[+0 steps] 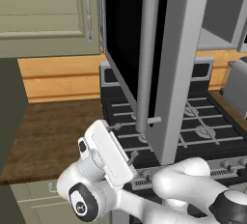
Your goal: Pick the sweet potato from the sink and place it in the bowl. Then pick the bowl and place it in the microwave. Then close the microwave door and press the start button.
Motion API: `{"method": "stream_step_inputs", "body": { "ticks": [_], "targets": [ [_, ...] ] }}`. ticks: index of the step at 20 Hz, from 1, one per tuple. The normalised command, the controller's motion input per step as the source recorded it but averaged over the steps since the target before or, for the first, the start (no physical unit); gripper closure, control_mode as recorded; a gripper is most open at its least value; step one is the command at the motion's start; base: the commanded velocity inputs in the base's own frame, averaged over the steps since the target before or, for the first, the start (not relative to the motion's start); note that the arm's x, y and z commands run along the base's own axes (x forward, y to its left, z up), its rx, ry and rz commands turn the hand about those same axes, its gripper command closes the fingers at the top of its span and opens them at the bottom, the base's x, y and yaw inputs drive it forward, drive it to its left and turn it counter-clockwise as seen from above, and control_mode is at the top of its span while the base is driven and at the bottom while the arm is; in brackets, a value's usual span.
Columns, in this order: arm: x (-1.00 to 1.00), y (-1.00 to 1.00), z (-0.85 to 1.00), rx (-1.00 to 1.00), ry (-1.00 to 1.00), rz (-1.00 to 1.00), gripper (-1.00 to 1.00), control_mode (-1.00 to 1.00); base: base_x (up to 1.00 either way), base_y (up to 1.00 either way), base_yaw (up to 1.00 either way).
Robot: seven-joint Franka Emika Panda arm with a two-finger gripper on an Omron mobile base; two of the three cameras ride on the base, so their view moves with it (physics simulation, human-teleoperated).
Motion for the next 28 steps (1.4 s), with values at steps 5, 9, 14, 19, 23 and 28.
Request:
{"method": "stream_step_inputs", "body": {
  "ticks": [5, 9, 14, 19, 23, 28],
  "targets": [
    [-0.61, 0.24, 0.44, -0.02, -0.05, 0.0, -1.0, -1.0, 0.0, 0.0, 0.0],
    [-0.51, -0.03, 0.34, 0.0, -0.05, 0.0, -1.0, -1.0, 0.0, 0.0, 0.0],
    [-0.33, -0.2, 0.4, 0.02, -0.02, 0.04, -1.0, -1.0, 0.0, 0.0, 0.0],
    [-0.08, -0.38, 0.28, 0.06, 0.0, 0.15, -1.0, -1.0, 0.0, 0.0, 0.0],
    [-0.01, -0.66, 0.13, 0.1, -0.03, 0.21, -1.0, -1.0, 0.0, 0.0, 0.0],
    [0.0, -0.71, 0.19, 0.12, -0.01, 0.2, -1.0, -1.0, 0.0, 0.0, 0.0]
  ]
}}
